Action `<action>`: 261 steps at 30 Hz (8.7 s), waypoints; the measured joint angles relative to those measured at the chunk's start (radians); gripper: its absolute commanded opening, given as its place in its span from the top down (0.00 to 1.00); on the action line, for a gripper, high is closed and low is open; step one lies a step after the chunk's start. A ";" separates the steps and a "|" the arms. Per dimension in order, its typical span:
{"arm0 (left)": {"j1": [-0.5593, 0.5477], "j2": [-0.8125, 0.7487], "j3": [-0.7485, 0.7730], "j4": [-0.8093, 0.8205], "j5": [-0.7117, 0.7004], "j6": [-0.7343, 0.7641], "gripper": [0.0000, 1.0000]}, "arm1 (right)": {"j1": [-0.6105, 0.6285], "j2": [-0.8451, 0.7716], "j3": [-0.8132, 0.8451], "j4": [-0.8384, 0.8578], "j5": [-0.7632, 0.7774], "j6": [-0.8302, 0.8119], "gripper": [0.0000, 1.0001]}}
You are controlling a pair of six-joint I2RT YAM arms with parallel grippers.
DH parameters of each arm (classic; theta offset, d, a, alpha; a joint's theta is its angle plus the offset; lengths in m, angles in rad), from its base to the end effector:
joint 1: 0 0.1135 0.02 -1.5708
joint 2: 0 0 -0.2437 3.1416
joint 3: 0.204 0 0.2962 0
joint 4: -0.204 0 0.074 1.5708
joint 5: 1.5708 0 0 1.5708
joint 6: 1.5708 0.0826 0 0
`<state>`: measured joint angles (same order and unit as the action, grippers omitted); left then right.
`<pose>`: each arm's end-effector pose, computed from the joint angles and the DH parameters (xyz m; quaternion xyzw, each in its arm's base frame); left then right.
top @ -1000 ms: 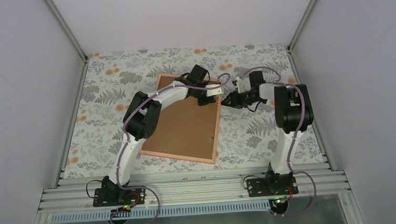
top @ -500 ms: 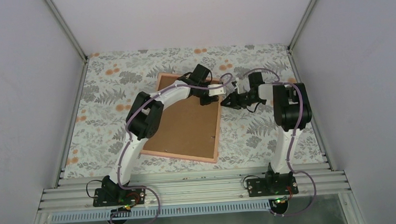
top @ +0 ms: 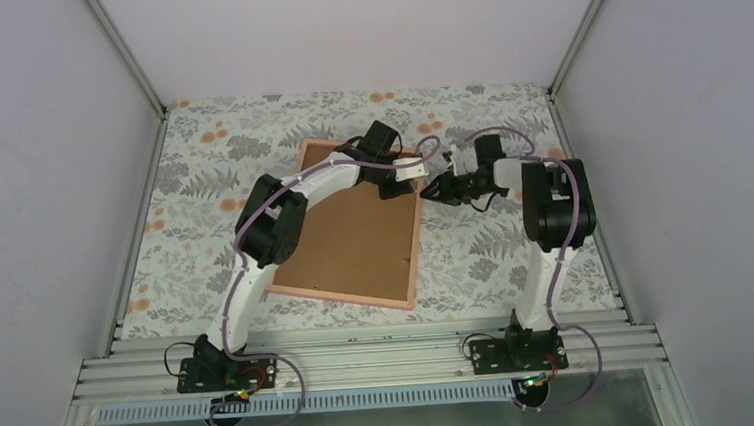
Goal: Put the photo into the frame
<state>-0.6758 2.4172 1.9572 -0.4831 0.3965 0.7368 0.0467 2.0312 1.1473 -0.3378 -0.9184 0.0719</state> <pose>0.4304 -0.3860 0.0784 0.6515 0.6700 -0.1780 0.3082 0.3976 0.0843 0.0289 -0.0658 0.8837 0.4450 0.1295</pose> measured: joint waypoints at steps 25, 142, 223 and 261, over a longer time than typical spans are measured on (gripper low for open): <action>-0.314 -0.912 -1.085 0.048 -0.005 0.053 0.46 | -0.030 -0.408 -0.264 -0.083 -0.039 -0.064 0.01; 0.524 -0.853 -0.294 -0.092 -0.126 -0.495 0.00 | -0.035 -0.373 0.805 -0.642 0.255 -0.335 0.97; 0.837 -0.968 -0.504 -0.154 -0.010 -0.484 0.00 | 0.833 -0.285 0.216 -0.193 0.711 -0.640 0.00; 0.584 0.023 0.400 -0.237 -0.155 -0.506 0.00 | 0.458 -0.222 -0.049 -0.708 0.161 -0.832 0.00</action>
<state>-0.0917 2.4401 2.3569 -0.7204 0.2417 0.2310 0.5049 1.8095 1.0981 -1.0462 -0.7578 -0.7605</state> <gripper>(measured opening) 0.998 0.997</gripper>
